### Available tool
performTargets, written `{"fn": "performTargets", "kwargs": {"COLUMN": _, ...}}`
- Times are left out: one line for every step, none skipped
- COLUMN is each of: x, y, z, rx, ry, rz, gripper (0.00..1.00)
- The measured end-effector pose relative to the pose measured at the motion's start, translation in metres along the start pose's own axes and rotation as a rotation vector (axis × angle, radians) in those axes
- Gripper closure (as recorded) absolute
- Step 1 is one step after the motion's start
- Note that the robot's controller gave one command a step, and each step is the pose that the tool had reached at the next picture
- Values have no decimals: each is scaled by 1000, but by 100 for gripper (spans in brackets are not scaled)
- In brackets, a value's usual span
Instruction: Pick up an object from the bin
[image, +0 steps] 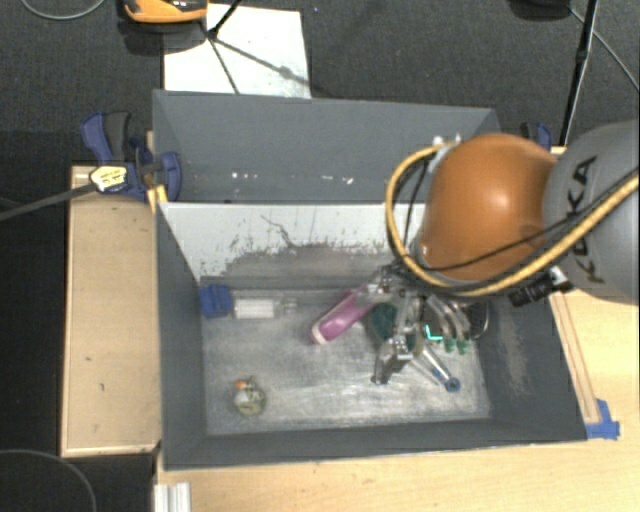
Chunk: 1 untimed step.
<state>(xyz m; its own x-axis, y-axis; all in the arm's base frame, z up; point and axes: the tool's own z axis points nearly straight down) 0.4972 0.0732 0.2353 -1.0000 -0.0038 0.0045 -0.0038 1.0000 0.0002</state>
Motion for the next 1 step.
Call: {"fn": "performTargets", "kwargs": {"x": -96, "y": 11, "z": 125, "rx": 0, "ry": -7, "rz": -330, "gripper": 0}}
